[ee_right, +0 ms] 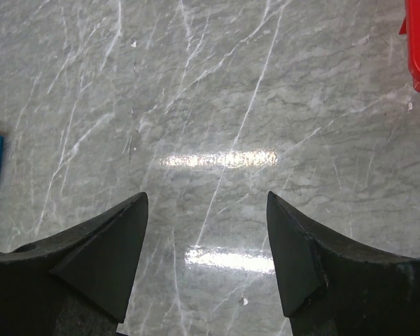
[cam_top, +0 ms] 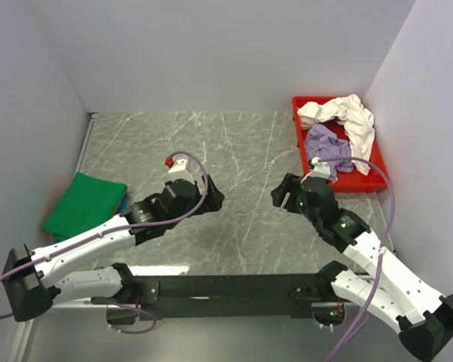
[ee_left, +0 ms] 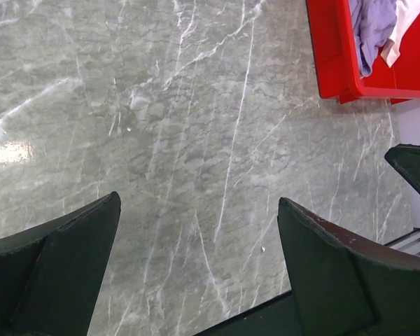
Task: Fold and stack the t-shirts
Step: Grab the tshirt from the pile
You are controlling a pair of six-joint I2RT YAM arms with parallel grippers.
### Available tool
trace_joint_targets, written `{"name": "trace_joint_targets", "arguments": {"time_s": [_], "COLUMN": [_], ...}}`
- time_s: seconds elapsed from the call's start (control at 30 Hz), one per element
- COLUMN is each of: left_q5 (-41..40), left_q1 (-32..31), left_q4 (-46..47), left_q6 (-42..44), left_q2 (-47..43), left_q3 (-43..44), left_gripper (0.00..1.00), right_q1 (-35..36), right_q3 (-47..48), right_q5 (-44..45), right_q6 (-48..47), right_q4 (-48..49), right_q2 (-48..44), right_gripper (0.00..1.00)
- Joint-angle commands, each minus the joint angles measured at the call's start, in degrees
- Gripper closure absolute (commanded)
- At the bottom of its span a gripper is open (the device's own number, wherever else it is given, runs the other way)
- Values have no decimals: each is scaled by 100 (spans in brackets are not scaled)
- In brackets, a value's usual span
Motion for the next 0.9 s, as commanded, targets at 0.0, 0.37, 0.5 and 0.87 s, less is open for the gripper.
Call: {"name": "trace_joint_targets", "arguments": {"time_s": [0.0, 0.37, 0.5, 0.87], "left_q5": [99, 240, 231, -121], "left_q1": [3, 12, 12, 108], "left_q4": [104, -45, -291, -1249], "left_q6": [111, 137, 172, 436], "left_q2": [-74, -452, -505, -1014], "left_q3": [125, 116, 265, 784], "left_gripper": [0, 1, 0, 1], "right_q1": [10, -347, -1330, -3575], "right_q3": [279, 1304, 2352, 4708], "right_q5": [158, 44, -272, -88], "right_q6": [57, -391, -611, -479], "right_q4": [-10, 403, 394, -308], "right_q2": [-39, 1075, 2516, 5398], "right_gripper": [25, 26, 27, 28]}}
